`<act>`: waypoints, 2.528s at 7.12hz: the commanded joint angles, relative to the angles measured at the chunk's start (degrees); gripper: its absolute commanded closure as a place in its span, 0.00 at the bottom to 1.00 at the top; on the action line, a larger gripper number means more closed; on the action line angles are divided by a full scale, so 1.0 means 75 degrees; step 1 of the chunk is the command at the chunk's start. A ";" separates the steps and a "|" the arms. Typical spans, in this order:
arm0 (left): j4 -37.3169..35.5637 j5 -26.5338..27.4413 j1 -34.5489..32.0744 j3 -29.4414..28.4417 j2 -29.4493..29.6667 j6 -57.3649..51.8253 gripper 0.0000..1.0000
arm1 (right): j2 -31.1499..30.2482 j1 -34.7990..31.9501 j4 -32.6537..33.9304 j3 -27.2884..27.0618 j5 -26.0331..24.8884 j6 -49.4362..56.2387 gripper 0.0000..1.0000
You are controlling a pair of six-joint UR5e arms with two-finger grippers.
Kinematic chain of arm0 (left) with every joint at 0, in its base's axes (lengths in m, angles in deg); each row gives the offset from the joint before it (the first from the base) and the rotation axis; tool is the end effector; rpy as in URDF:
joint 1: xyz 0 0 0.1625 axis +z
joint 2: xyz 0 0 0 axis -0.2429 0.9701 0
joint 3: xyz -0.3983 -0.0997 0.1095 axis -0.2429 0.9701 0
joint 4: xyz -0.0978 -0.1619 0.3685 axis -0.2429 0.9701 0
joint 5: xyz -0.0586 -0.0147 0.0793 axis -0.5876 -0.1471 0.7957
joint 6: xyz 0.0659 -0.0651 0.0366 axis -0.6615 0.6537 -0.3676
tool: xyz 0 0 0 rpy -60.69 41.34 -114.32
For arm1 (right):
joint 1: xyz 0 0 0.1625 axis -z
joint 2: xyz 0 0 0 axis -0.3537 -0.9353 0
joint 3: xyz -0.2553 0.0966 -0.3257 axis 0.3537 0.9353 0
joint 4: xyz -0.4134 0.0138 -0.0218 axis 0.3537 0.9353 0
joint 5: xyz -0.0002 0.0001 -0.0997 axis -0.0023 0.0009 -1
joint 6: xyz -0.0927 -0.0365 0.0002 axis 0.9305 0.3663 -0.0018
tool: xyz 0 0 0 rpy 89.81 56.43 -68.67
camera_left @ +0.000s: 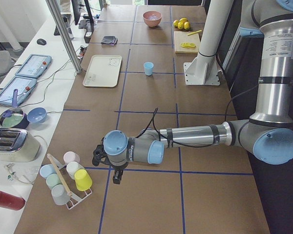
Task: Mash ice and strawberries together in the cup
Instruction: 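Grasp an ice cube from the pink bowl with the right gripper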
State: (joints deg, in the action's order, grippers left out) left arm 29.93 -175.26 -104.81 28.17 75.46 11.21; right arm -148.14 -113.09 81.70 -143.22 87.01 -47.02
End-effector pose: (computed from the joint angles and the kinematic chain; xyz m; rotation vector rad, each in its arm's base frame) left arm -0.0660 -0.4982 0.6865 0.1295 0.8317 0.0806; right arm 0.0810 -0.4326 0.6600 0.1330 -0.7729 -0.1370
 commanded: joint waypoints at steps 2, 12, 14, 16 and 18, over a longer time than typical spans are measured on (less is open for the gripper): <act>0.0000 0.0059 0.0007 0.0000 -0.0041 -0.0016 0.00 | 0.0002 0.0000 -0.0005 -0.0017 0.0003 -0.0011 0.00; 0.0023 0.0047 0.0007 0.0012 -0.0041 0.0008 0.00 | -0.0185 0.2635 -0.1857 0.0007 -0.0044 -0.0035 0.02; 0.0023 0.0047 0.0007 0.0012 -0.0041 0.0008 0.00 | -0.0290 0.2695 -0.1845 0.0042 -0.0195 0.0035 0.04; 0.0023 0.0047 0.0007 0.0000 -0.0041 0.0008 0.00 | -0.0291 0.2800 -0.1833 0.0205 -0.0278 0.0047 0.08; 0.0023 0.0047 0.0007 0.0012 -0.0041 0.0008 0.00 | -0.0291 0.2859 -0.1833 0.0218 -0.0384 0.0059 0.47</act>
State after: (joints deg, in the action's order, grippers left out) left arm 30.10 -174.91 -104.76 28.20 75.15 11.27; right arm -150.30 -91.87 67.99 -141.69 84.51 -46.65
